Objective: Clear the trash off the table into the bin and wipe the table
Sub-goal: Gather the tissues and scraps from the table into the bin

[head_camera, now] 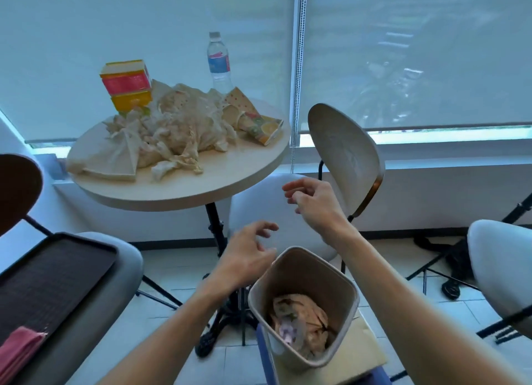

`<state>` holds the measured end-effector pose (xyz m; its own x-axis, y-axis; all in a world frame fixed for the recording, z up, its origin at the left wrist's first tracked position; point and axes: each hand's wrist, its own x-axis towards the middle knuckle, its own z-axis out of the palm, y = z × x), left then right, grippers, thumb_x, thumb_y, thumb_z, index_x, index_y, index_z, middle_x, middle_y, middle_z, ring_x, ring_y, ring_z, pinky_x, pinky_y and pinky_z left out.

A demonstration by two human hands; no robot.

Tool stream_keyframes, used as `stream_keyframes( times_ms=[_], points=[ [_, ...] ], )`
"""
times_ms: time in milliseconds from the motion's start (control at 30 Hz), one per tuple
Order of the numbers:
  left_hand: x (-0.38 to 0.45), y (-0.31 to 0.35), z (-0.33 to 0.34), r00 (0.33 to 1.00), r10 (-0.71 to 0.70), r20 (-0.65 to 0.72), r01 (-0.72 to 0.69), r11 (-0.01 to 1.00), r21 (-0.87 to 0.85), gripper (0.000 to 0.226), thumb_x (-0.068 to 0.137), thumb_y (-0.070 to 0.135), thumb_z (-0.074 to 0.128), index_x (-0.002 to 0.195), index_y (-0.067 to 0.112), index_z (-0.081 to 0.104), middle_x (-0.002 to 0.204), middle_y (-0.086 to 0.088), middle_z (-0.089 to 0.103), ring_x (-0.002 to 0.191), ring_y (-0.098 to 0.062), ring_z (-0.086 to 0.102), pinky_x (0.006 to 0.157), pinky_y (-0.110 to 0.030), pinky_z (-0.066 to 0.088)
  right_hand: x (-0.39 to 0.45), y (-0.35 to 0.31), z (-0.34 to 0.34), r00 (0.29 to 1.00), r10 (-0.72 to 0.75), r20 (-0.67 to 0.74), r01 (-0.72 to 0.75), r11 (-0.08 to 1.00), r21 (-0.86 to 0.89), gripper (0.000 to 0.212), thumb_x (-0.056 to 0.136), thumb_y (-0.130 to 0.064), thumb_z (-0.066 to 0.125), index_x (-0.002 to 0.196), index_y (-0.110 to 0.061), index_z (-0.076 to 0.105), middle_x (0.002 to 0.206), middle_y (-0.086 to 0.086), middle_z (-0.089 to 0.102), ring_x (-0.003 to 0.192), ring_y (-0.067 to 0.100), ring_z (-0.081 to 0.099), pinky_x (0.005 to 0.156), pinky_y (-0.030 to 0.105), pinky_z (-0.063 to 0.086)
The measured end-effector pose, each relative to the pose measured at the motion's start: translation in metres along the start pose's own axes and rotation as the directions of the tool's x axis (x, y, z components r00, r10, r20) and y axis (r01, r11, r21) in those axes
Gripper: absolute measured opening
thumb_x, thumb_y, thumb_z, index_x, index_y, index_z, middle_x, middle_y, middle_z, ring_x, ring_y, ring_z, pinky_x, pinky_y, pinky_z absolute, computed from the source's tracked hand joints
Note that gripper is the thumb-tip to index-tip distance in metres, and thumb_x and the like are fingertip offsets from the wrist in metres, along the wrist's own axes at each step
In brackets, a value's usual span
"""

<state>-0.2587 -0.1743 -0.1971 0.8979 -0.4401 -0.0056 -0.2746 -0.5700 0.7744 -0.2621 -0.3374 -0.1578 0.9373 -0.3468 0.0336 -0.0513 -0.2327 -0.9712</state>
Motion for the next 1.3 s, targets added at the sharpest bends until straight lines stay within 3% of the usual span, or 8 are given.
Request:
stream_keyframes(
  times_ms=[200,300,467,533,833,1000,1100,1300],
  points=[
    [-0.006,0.036,-0.093,0.928,0.210,-0.308,-0.202,0.978,0.057,0.019,0.080,0.006,0.064,0.087,0.023,0.071,0.066,0.009,0.061,0.054,-0.005,0.057,0.053,-0.015,0.045,0.022,-0.075,0.049,0.979,-0.175,0.102,0.173,0.985,0.026,0.027,0.091,0.001,0.047,0.089,-0.015,0.068,0.086,0.011,0.068,0.074,0.013,0.063,0.063,0.021,0.051],
    [-0.003,0.035,-0.136,0.890,0.220,-0.400,-0.200,0.975,0.091,0.018,0.080,0.008,0.066,0.080,0.026,0.069,0.055,0.008,0.058,0.049,-0.004,0.053,0.048,-0.013,0.042,0.036,-0.092,0.080,0.959,-0.225,0.172,0.251,0.957,-0.145,0.020,0.090,-0.008,0.054,0.098,-0.017,0.070,0.093,0.014,0.068,0.081,0.016,0.063,0.076,0.035,0.054],
    [0.009,0.014,-0.196,0.859,0.180,-0.480,-0.119,0.981,0.155,0.014,0.081,0.013,0.066,0.078,0.026,0.069,0.060,0.003,0.066,0.057,-0.013,0.060,0.051,-0.017,0.045,0.051,-0.107,0.124,0.909,-0.209,0.360,0.366,0.816,-0.448,0.042,0.090,-0.021,0.064,0.131,-0.018,0.056,0.131,0.004,0.055,0.119,0.019,0.051,0.104,0.036,0.043],
    [0.014,0.002,-0.214,0.855,0.141,-0.499,-0.078,0.986,0.145,0.009,0.082,0.017,0.071,0.081,0.026,0.070,0.063,0.007,0.066,0.060,-0.011,0.060,0.050,-0.009,0.042,0.058,-0.106,0.137,0.908,-0.185,0.377,0.385,0.724,-0.573,0.044,0.091,-0.025,0.062,0.135,-0.022,0.053,0.137,0.004,0.051,0.126,0.022,0.046,0.107,0.036,0.039],
    [0.031,-0.032,-0.246,0.871,0.162,-0.465,-0.124,0.986,0.111,0.014,0.083,0.018,0.072,0.095,0.025,0.070,0.095,0.008,0.069,0.076,-0.009,0.063,0.066,-0.018,0.046,0.068,-0.111,0.148,0.945,-0.274,0.178,0.326,0.815,-0.480,0.013,0.091,-0.018,0.063,0.101,-0.018,0.071,0.089,-0.001,0.067,0.084,0.013,0.063,0.074,0.025,0.051],
    [0.049,-0.033,-0.253,0.891,0.201,-0.408,-0.228,0.973,-0.019,0.038,0.084,0.024,0.073,0.120,0.027,0.062,0.104,0.007,0.065,0.083,-0.010,0.064,0.076,-0.028,0.056,0.056,-0.147,0.142,0.929,-0.325,0.178,0.369,0.851,-0.374,0.013,0.093,-0.016,0.063,0.101,-0.022,0.070,0.092,-0.004,0.065,0.078,0.007,0.058,0.071,0.023,0.051],
    [0.057,-0.026,-0.255,0.921,0.213,-0.326,-0.278,0.946,-0.167,0.051,0.088,0.028,0.069,0.135,0.030,0.050,0.116,-0.001,0.059,0.093,-0.013,0.065,0.070,-0.024,0.056,0.050,-0.165,0.138,0.925,-0.332,0.185,0.379,0.848,-0.371,0.020,0.090,-0.006,0.061,0.096,-0.023,0.071,0.089,-0.005,0.064,0.079,0.011,0.058,0.062,0.015,0.048],
    [0.065,-0.019,-0.260,0.917,0.303,-0.260,-0.392,0.808,-0.439,0.052,0.090,0.026,0.065,0.138,0.015,0.047,0.109,-0.009,0.068,0.087,-0.016,0.070,0.066,-0.026,0.054,0.036,-0.187,0.147,0.899,-0.308,0.311,0.394,0.878,-0.271,0.015,0.088,-0.003,0.062,0.092,-0.015,0.069,0.084,-0.001,0.064,0.072,0.010,0.058,0.057,0.010,0.045]
  ],
)
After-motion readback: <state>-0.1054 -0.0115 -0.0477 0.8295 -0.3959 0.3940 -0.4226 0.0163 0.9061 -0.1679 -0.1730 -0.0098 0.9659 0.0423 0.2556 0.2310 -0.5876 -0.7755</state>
